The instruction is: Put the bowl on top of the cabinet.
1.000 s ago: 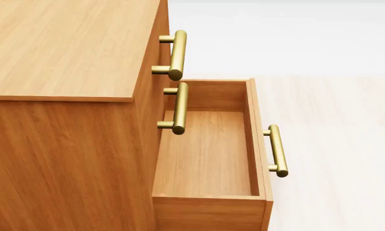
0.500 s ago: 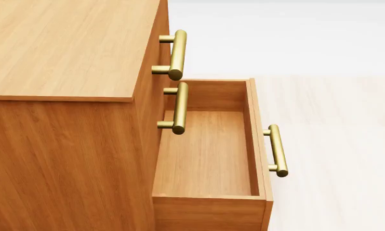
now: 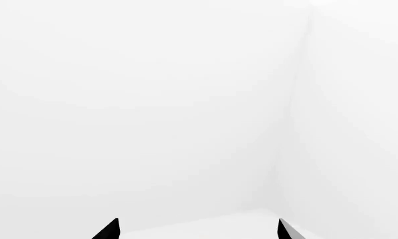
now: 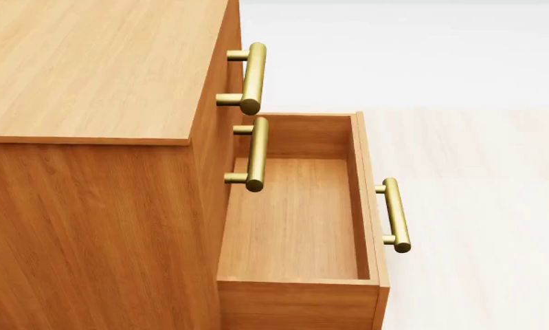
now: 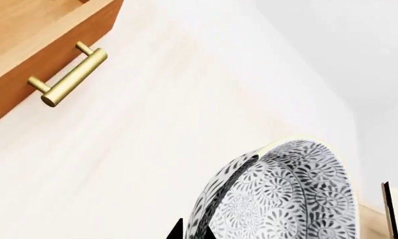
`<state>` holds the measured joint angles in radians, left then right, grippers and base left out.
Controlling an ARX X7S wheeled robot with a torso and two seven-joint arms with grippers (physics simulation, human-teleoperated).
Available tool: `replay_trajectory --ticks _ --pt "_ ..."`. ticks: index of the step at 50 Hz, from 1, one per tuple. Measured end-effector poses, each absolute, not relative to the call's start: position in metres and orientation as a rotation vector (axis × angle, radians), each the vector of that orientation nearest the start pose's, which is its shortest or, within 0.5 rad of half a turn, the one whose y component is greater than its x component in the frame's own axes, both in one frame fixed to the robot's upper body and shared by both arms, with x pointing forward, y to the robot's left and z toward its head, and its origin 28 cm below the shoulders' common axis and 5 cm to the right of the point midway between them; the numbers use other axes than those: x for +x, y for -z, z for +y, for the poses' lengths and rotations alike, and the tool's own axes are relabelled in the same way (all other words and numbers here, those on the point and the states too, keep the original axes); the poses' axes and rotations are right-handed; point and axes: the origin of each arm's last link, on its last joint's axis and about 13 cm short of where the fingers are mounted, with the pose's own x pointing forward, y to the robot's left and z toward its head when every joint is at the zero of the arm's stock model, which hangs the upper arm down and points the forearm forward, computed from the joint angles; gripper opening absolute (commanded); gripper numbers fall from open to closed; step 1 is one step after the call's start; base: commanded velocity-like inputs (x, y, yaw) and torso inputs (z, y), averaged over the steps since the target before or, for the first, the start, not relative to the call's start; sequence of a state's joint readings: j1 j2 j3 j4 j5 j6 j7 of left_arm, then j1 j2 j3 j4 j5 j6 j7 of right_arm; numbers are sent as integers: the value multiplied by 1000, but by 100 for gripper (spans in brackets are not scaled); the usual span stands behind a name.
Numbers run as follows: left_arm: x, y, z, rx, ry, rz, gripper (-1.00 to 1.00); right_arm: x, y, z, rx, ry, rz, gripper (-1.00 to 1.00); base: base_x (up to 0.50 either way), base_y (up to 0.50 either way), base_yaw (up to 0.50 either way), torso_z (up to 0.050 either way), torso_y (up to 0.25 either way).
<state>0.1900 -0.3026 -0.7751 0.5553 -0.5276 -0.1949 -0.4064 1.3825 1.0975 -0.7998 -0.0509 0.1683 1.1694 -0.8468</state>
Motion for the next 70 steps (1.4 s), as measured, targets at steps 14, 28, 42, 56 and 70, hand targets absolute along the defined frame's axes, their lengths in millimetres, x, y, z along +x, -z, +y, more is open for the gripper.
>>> replay_trajectory --ticks 14,28,42,56,70 --pt "129 -137 374 -80 -870 -408 100 274 -352 -305 -767 -211 578 -100 0 0 0 0 0" --pt "130 -137 374 -79 -868 -407 100 291 -366 -289 -811 -263 552 -100 0 0 0 0 1" --pt "129 -137 373 -79 -867 -407 100 310 -375 -268 -835 -337 516 -100 0 0 0 0 0" --pt "129 -138 373 -79 -867 -407 100 321 -387 -248 -889 -400 481 -100 0 0 0 0 1" --pt "129 -137 373 -81 -867 -407 100 330 -403 -223 -996 -466 457 -100 0 0 0 0 1"
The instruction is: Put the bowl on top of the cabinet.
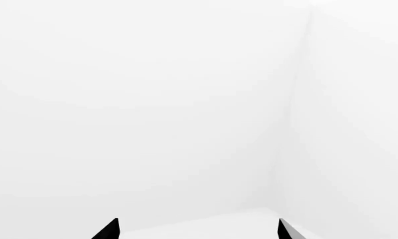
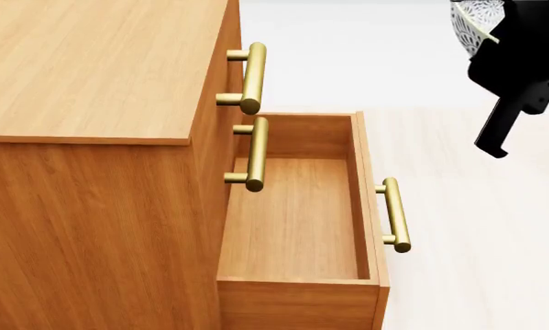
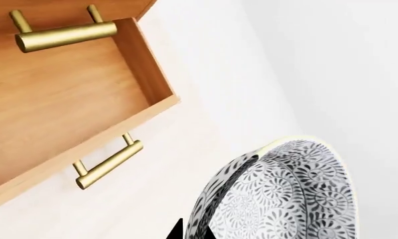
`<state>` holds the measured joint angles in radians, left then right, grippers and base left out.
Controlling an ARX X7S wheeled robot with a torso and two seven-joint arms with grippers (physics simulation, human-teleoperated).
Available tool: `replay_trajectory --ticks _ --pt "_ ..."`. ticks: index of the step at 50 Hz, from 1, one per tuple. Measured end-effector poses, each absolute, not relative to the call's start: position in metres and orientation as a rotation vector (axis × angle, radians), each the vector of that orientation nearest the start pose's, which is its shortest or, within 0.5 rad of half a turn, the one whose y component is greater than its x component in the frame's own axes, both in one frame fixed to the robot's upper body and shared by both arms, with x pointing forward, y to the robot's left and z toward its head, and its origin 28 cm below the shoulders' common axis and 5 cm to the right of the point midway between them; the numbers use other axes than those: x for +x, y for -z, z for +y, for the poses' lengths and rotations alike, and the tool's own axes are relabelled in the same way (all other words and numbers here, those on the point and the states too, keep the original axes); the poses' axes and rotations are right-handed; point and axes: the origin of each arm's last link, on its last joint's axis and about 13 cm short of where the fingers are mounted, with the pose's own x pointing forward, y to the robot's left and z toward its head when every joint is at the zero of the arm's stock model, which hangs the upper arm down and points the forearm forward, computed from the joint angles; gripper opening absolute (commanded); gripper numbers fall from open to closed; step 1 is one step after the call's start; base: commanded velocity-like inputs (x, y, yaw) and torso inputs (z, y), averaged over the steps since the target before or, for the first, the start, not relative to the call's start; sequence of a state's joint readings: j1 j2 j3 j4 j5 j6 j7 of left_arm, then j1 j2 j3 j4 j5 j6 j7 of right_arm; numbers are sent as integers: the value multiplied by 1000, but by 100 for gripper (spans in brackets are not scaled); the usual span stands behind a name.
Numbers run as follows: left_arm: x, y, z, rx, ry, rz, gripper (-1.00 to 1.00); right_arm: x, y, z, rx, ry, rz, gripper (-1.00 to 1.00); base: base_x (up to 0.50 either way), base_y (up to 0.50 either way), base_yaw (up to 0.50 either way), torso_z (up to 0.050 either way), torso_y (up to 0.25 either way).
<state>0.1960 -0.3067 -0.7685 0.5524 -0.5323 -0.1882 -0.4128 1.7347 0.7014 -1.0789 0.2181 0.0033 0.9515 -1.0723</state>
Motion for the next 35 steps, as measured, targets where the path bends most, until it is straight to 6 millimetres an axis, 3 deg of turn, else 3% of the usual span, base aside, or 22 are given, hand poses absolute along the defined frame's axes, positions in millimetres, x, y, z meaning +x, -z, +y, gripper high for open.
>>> replay_trajectory --ticks 35 --pt "129 -137 373 -82 -867 -408 100 334 -448 -169 -1253 -581 383 -100 0 0 0 0 0"
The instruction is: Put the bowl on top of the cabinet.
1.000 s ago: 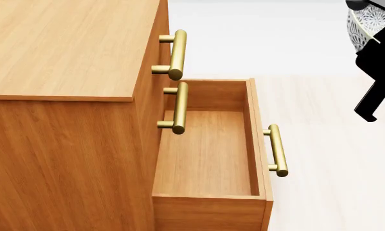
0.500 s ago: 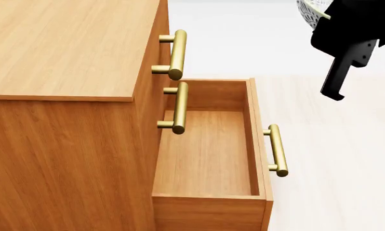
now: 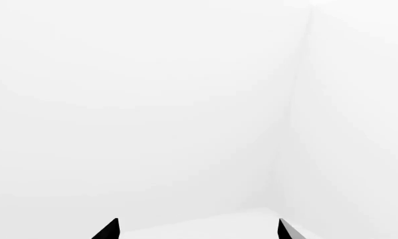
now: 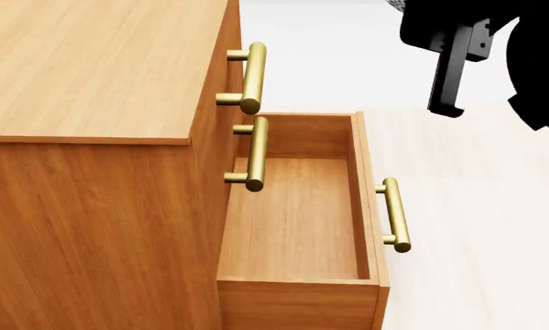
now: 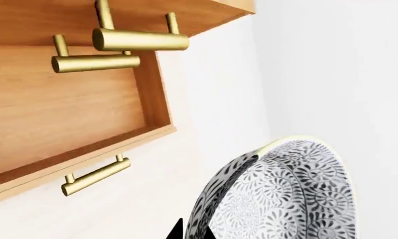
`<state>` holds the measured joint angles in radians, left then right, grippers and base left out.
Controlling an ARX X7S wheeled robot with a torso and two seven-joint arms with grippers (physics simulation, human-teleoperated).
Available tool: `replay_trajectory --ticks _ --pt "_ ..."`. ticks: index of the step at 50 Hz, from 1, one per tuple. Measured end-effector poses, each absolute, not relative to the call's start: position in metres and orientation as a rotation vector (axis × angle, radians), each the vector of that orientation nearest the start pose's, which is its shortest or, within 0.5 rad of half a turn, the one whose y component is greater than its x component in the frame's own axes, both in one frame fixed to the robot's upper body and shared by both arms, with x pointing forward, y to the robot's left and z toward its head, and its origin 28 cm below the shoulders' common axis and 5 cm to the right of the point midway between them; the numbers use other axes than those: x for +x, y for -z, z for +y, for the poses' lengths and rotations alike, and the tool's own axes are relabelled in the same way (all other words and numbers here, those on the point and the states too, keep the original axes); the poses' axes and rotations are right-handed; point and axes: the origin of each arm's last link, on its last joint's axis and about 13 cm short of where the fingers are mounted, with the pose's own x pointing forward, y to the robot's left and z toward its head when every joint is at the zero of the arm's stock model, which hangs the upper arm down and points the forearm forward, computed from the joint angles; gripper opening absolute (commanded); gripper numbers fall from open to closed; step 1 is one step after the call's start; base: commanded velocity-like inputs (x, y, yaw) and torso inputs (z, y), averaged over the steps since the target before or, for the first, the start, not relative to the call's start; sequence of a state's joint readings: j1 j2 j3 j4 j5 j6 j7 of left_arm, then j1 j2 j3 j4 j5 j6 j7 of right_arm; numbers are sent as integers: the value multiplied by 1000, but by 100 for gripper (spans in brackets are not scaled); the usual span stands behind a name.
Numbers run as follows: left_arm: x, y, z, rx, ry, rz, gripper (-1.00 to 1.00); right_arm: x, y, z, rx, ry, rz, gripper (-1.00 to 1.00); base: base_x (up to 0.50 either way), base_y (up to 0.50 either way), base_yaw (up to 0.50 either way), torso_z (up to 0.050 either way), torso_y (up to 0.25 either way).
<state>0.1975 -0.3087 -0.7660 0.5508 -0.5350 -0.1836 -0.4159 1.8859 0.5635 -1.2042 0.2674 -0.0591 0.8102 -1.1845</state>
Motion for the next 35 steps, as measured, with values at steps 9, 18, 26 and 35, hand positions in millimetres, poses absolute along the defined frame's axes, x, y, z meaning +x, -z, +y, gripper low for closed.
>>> replay_trajectory --ticks 9,18,26,35 --pt "129 -137 373 -83 -867 -408 100 331 -452 -150 -1277 -644 337 -100 0 0 0 0 1" --pt "129 -137 373 -85 -868 -409 100 326 -452 -129 -1292 -729 291 -100 0 0 0 0 0" --pt "129 -137 373 -86 -868 -409 100 318 -450 -109 -1301 -803 250 -100 0 0 0 0 1" --pt "129 -137 373 -87 -867 -410 100 311 -450 -87 -1287 -876 192 -100 0 0 0 0 0"
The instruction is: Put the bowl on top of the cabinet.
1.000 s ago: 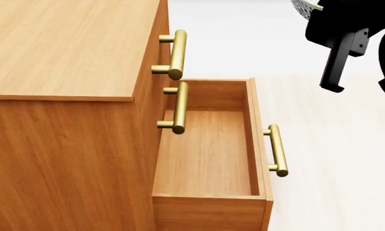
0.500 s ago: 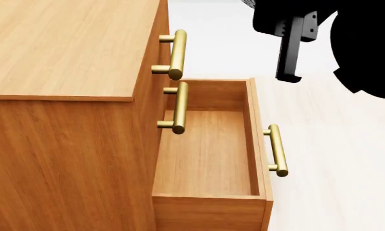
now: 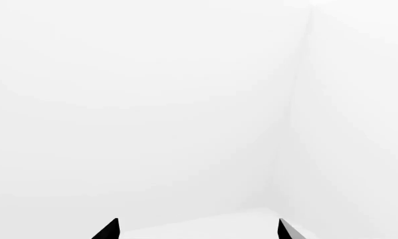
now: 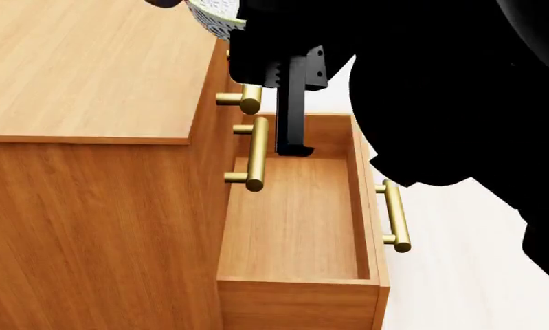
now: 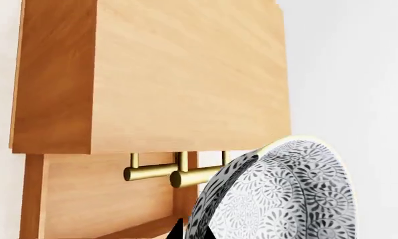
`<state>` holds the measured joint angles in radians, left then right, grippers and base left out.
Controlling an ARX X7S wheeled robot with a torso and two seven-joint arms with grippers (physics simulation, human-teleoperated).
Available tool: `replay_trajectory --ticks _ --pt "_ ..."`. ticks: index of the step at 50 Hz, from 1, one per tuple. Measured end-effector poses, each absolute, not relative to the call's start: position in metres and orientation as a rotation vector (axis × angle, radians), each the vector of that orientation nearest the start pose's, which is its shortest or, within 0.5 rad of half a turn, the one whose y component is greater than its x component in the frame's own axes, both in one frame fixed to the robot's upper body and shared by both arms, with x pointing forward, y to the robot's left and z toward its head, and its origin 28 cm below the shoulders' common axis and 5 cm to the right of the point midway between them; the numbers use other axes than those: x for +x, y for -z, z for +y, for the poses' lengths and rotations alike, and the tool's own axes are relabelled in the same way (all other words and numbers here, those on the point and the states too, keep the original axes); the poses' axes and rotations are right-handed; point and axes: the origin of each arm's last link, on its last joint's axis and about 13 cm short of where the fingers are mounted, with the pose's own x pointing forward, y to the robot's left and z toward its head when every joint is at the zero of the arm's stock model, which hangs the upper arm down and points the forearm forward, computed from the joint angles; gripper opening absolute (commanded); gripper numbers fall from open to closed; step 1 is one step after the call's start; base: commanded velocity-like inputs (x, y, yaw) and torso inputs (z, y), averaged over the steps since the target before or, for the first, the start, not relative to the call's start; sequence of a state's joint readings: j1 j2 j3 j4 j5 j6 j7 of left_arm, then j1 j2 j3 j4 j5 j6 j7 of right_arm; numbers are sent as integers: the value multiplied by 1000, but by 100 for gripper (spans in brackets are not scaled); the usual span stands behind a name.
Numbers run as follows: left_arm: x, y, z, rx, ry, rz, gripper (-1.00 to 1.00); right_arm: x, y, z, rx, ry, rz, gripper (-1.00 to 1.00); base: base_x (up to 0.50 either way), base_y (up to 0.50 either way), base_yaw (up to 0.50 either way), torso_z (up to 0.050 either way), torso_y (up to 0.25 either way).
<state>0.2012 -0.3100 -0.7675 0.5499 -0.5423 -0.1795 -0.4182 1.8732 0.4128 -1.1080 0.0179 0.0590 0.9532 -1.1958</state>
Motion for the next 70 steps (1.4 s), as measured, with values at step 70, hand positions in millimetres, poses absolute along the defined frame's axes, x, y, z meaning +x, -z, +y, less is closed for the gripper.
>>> replay_trajectory --ticks 70 --pt "129 -138 373 -89 -863 -409 100 316 -417 -23 -1259 -989 49 -100 0 0 0 0 0"
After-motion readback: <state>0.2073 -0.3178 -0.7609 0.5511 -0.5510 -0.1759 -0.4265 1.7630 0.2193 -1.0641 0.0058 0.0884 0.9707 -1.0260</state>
